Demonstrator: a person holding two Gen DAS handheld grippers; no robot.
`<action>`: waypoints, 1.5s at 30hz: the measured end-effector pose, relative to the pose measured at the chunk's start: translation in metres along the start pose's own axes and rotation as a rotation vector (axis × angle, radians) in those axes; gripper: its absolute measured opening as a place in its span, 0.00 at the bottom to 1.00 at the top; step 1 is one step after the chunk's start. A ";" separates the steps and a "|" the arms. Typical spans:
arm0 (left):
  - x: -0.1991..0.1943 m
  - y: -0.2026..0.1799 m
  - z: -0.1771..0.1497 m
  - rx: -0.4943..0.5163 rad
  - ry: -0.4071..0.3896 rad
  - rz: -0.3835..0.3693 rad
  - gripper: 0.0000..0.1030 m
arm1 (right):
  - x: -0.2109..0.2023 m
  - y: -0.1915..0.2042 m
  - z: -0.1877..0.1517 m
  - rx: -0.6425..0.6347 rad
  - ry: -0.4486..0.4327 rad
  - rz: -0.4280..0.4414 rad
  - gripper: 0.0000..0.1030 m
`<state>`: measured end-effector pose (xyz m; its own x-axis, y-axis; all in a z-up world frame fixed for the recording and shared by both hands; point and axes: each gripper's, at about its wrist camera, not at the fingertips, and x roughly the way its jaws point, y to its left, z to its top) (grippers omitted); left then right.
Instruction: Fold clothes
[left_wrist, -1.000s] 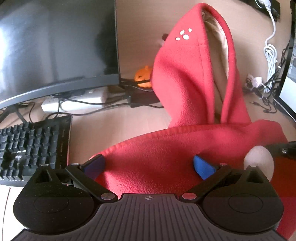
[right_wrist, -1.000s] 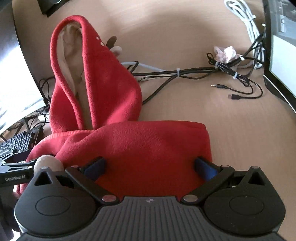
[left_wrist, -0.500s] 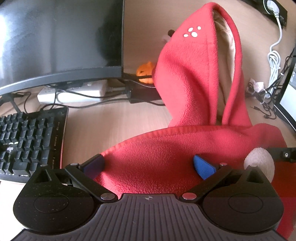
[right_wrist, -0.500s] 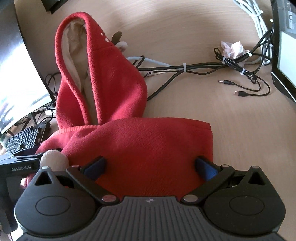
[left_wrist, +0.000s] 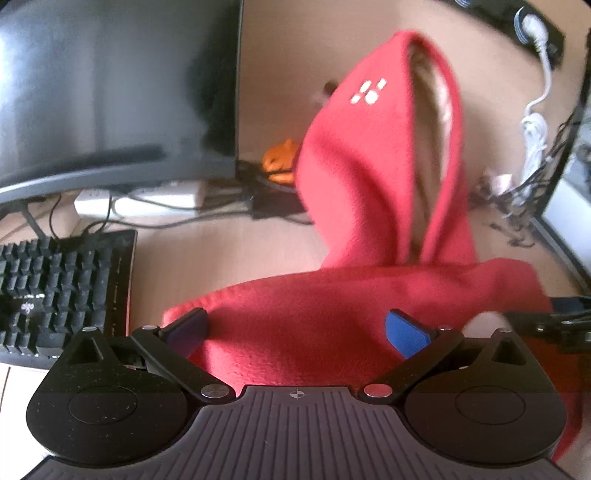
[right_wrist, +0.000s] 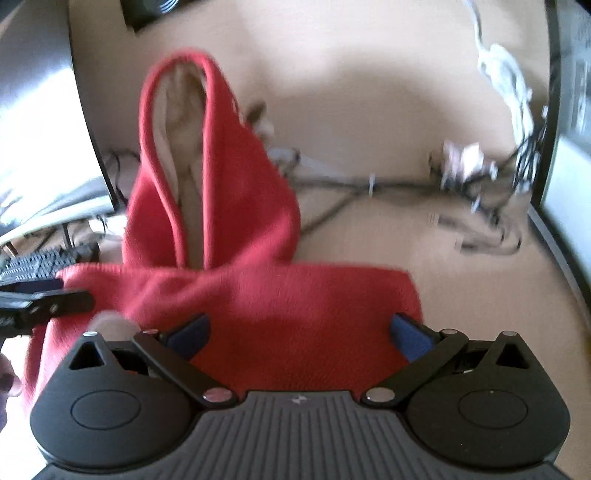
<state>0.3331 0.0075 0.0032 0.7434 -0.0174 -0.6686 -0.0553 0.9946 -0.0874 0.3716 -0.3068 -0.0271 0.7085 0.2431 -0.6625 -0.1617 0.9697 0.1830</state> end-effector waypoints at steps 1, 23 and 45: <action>-0.007 -0.001 0.001 -0.003 -0.006 -0.024 1.00 | -0.002 -0.003 0.003 0.005 -0.008 -0.003 1.00; -0.030 -0.030 -0.032 -0.129 0.156 -0.317 1.00 | 0.035 -0.032 -0.006 -0.174 0.071 -0.330 1.00; 0.003 0.025 0.001 -0.142 0.142 -0.173 1.00 | -0.045 0.069 -0.090 -0.280 0.166 0.018 1.00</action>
<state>0.3343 0.0324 0.0000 0.6493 -0.2097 -0.7311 -0.0363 0.9516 -0.3052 0.2665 -0.2486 -0.0497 0.5859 0.2382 -0.7746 -0.3719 0.9283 0.0042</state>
